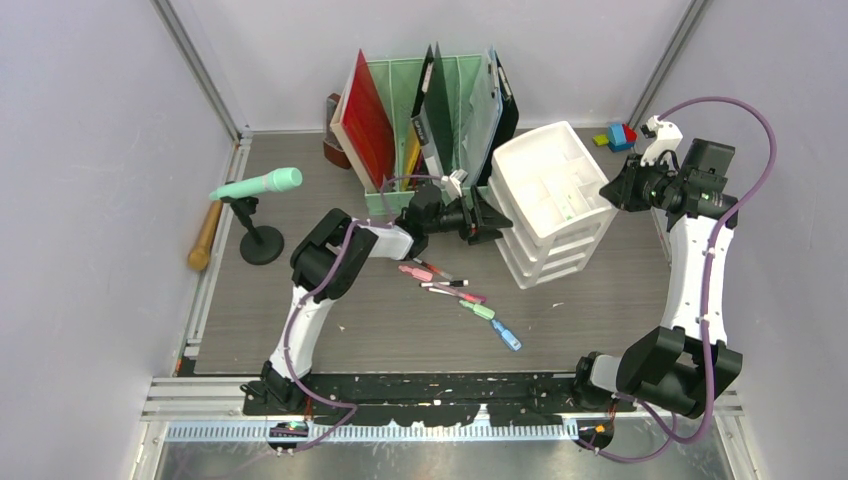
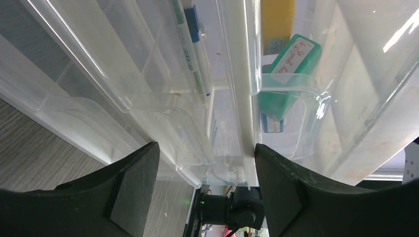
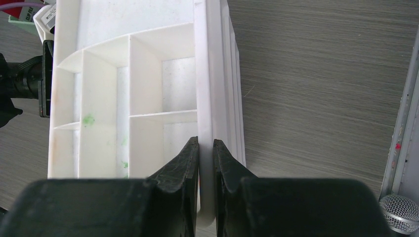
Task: Organize the desk
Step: Open the drawer in the storage box.
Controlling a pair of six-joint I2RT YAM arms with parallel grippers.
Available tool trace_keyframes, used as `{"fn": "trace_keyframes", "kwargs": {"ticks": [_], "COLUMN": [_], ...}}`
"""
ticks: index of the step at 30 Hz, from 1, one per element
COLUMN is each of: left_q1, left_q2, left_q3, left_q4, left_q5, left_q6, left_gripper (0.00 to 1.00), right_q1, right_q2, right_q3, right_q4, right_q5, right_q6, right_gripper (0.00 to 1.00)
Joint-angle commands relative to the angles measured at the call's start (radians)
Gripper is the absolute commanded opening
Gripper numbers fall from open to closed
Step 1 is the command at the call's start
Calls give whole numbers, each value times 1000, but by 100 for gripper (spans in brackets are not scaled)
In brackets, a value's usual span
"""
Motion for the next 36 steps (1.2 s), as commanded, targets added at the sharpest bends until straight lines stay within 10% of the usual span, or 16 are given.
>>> {"fn": "trace_keyframes", "kwargs": {"ticks": [1, 36], "left_q1": [-3, -13], "left_q2": [14, -9], "left_q3": [43, -19], "left_q4": [123, 429], "left_q5": [-6, 35], "left_q6": [-38, -178], "left_gripper": [71, 61], "right_q1": [14, 14], "right_q2": [62, 75], "right_q3": [-47, -58], "right_q4": [-42, -28], "right_q5": [57, 97], "right_q6": [36, 28], "right_gripper": [6, 6]}}
